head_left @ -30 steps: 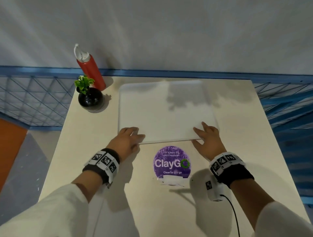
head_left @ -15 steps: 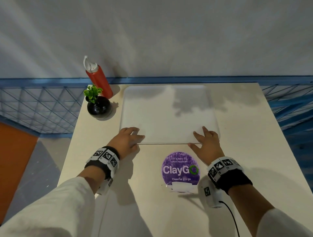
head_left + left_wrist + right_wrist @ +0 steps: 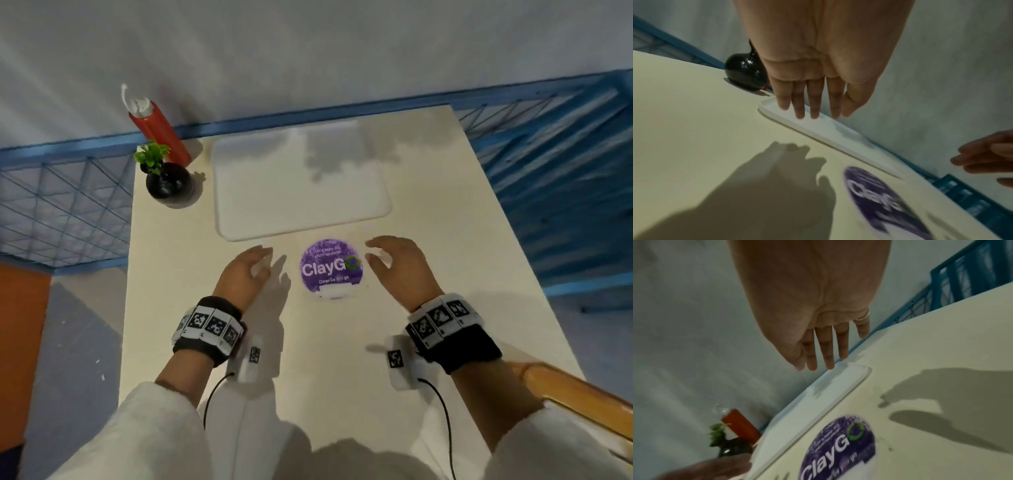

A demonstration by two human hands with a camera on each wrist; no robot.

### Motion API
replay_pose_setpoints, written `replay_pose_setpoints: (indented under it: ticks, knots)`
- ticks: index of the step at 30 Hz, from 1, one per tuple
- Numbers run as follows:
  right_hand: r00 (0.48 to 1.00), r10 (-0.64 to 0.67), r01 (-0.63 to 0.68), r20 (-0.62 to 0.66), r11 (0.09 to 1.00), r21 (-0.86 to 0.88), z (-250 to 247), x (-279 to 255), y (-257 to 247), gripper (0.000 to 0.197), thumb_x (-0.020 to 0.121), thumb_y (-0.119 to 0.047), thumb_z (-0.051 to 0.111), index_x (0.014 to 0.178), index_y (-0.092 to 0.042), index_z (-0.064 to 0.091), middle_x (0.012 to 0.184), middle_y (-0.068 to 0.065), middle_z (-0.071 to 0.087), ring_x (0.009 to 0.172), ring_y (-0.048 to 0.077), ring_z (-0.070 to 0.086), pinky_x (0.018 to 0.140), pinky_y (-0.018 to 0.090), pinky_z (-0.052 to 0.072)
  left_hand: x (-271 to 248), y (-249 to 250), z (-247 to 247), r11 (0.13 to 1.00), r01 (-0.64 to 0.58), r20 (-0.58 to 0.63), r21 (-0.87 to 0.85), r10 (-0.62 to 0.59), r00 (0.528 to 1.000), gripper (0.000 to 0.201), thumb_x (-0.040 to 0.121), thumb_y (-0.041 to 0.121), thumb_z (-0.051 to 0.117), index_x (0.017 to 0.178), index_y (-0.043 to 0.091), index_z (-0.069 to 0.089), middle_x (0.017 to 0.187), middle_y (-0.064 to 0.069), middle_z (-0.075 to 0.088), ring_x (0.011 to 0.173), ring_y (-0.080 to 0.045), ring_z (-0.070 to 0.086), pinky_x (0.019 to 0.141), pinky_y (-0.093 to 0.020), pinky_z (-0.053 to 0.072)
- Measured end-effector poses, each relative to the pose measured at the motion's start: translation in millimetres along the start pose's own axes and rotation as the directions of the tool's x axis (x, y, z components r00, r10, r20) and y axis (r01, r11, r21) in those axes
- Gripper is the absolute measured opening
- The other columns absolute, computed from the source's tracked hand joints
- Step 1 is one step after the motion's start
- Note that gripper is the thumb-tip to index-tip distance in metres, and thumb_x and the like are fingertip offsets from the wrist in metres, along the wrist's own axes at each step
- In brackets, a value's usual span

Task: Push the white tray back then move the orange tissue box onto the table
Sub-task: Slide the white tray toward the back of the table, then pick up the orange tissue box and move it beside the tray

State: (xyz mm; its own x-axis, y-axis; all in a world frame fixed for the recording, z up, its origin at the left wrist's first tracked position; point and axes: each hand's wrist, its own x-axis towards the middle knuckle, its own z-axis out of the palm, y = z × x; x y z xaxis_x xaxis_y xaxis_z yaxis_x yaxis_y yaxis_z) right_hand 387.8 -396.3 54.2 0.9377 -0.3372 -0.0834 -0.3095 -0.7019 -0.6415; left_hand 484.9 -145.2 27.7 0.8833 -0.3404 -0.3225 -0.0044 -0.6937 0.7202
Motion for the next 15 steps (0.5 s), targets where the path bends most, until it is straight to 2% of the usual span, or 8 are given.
replay_pose_setpoints:
  ticks: [2,5,9,11,13,15]
  knots:
    - [1.0,-0.024,0.024,-0.004,0.999,-0.022,-20,-49,-1,0.021,0.083,-0.029,0.054,0.098,-0.02,0.066,0.105,0.005,0.071,0.1,0.027,0.061,0.097,0.041,0.042,-42,12,17,0.998,0.01,0.022,-0.057,-0.009,1.0,0.029,0.085,0.012,0.055,0.112,0.02,0.06,0.125,-0.006,0.059,0.111,-0.018,0.053,0.092,-0.024,0.035]
    - [0.999,-0.038,0.039,0.017,0.997,-0.073,-51,-119,16,0.021,0.082,-0.027,0.05,0.09,-0.021,0.068,0.096,0.002,0.074,0.095,0.024,0.064,0.097,0.038,0.032,-101,26,48,0.995,-0.025,0.072,-0.099,0.032,0.997,0.028,0.085,0.009,0.053,0.109,0.022,0.061,0.116,-0.004,0.064,0.098,-0.016,0.059,0.088,-0.026,0.04]
    - [0.997,0.013,-0.019,-0.078,0.997,-0.078,-102,-197,64,0.02,0.08,-0.02,0.05,0.087,-0.017,0.069,0.091,0.007,0.074,0.092,0.029,0.063,0.091,0.044,0.042,-166,51,103,0.989,-0.05,0.111,-0.136,0.065,0.992,0.028,0.086,0.006,0.053,0.106,0.023,0.062,0.11,-0.003,0.066,0.094,-0.017,0.061,0.086,-0.025,0.041]
    - [0.992,0.016,-0.024,-0.128,0.998,-0.064,-125,-231,94,0.018,0.08,-0.016,0.052,0.087,-0.013,0.068,0.091,0.011,0.073,0.091,0.032,0.062,0.089,0.044,0.047,-190,69,134,0.987,-0.077,0.111,-0.137,0.093,0.99,0.027,0.086,0.005,0.053,0.105,0.021,0.062,0.107,-0.004,0.066,0.09,-0.017,0.061,0.082,-0.017,0.042]
    - [0.983,0.017,-0.033,-0.183,0.996,-0.084,-145,-261,128,0.016,0.08,-0.016,0.053,0.086,-0.013,0.068,0.093,0.012,0.072,0.091,0.032,0.062,0.089,0.038,0.043,-211,91,166,0.987,-0.101,0.118,-0.128,0.116,0.986,0.026,0.086,0.005,0.052,0.106,0.019,0.062,0.105,-0.002,0.065,0.088,-0.015,0.059,0.074,-0.003,0.039]
    - [0.963,0.078,-0.099,-0.257,0.993,-0.067,-160,-286,161,0.017,0.08,-0.019,0.053,0.088,-0.015,0.068,0.104,0.013,0.069,0.099,0.033,0.057,0.09,0.035,0.037,-227,116,198,0.985,-0.123,0.127,-0.125,0.138,0.982,0.026,0.087,0.007,0.051,0.107,0.019,0.062,0.106,0.0,0.064,0.088,-0.014,0.058,0.073,-0.005,0.038]
